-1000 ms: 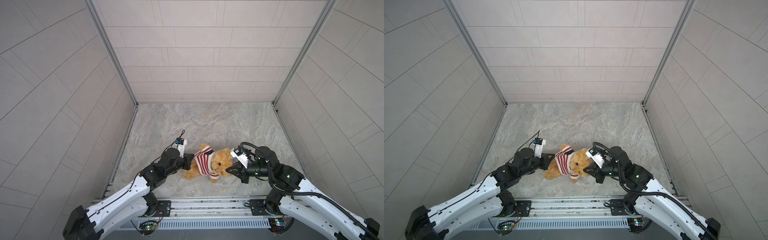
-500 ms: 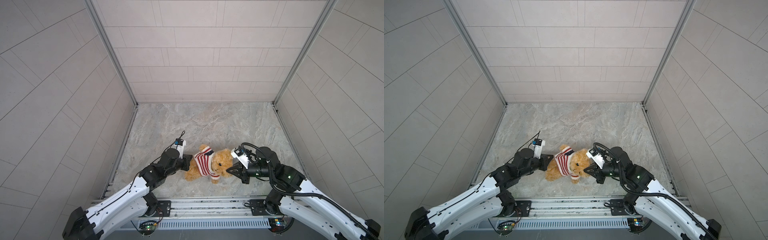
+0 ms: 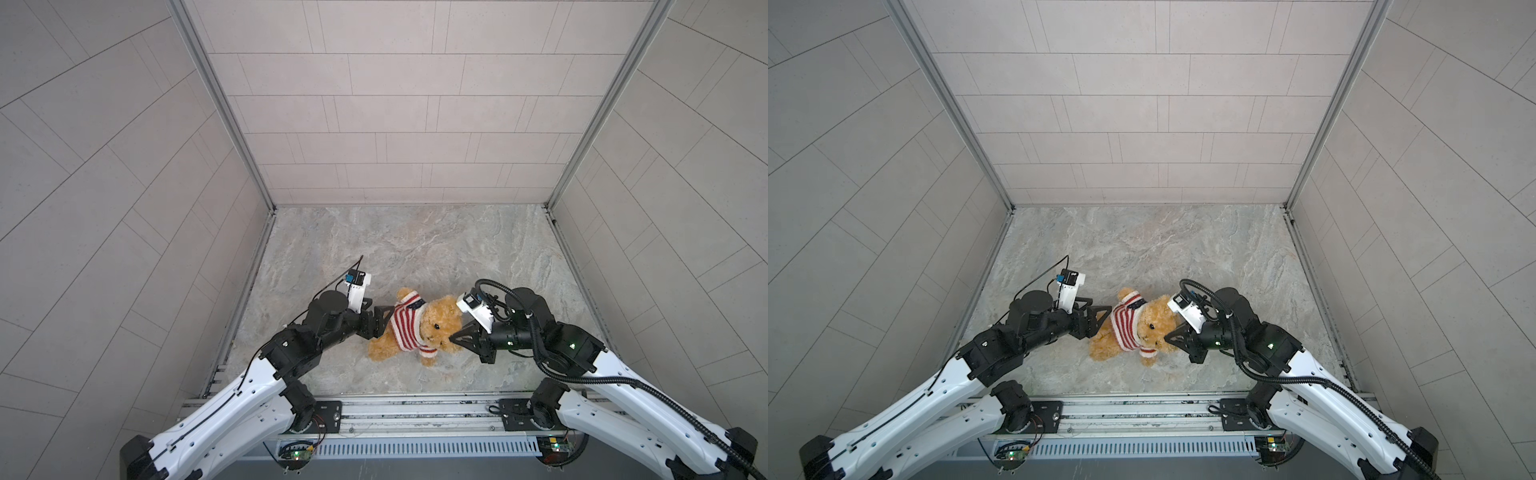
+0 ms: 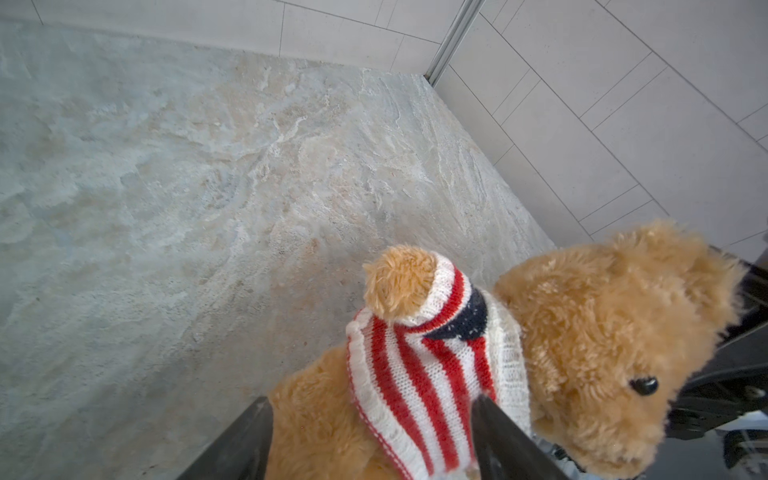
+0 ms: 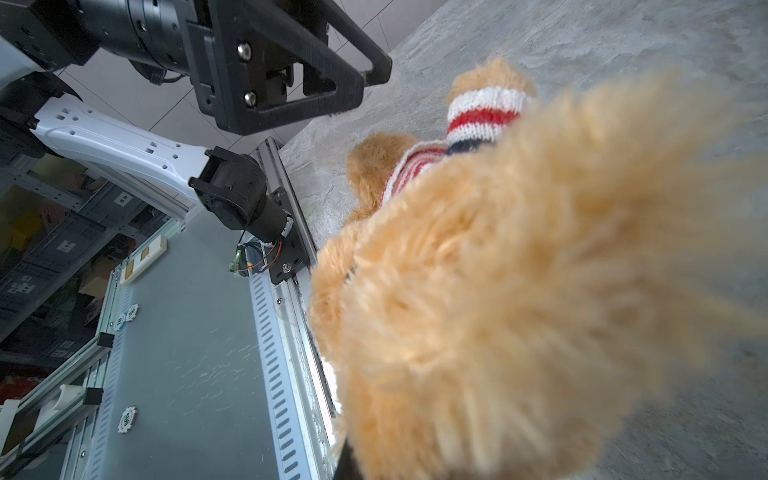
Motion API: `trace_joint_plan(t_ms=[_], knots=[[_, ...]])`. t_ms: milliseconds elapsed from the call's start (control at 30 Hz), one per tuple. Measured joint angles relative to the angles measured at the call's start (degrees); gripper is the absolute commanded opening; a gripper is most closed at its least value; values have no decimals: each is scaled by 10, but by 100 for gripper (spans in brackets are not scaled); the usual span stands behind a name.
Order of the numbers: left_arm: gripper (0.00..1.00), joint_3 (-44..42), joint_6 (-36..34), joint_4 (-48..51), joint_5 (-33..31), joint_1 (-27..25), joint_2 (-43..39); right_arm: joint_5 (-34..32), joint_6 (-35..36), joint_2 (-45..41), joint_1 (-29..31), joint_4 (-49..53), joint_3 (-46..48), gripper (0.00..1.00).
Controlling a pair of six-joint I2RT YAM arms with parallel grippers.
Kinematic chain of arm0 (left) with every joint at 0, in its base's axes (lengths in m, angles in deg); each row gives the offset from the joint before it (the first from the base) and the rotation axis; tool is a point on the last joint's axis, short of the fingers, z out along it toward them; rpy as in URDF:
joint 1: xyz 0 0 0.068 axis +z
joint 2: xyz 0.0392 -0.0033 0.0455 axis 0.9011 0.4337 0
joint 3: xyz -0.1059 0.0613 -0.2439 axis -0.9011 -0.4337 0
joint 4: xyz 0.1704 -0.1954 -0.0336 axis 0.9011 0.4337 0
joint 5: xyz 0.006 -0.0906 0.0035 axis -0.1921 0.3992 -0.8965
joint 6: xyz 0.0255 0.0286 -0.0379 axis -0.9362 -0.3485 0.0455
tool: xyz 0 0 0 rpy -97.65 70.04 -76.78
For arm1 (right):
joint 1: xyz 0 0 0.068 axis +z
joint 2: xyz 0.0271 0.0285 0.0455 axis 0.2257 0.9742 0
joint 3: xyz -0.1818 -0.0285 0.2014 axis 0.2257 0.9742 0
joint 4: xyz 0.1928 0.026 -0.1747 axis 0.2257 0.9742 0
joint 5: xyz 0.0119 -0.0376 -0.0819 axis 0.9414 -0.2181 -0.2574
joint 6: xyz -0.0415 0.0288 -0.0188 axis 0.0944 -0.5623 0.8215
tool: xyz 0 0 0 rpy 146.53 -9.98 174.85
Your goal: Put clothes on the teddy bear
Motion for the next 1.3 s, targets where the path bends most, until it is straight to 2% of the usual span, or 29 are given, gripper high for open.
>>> trace_joint_plan(t_ms=[233,467,900,1067,1300], knots=[[81,26,-7,-17,23,2,81,2,0,4,14,-11,0,0],[77,29,-4,-53,48,2,119,2,-1,11,32,-34,0,0],[42,26,21,-98,64,2,127,2,-1,21,40,-51,0,0],[23,23,30,-107,64,2,126,2,-1,21,42,-51,0,0],[8,19,33,-109,64,2,119,1,-5,20,42,-53,0,0]])
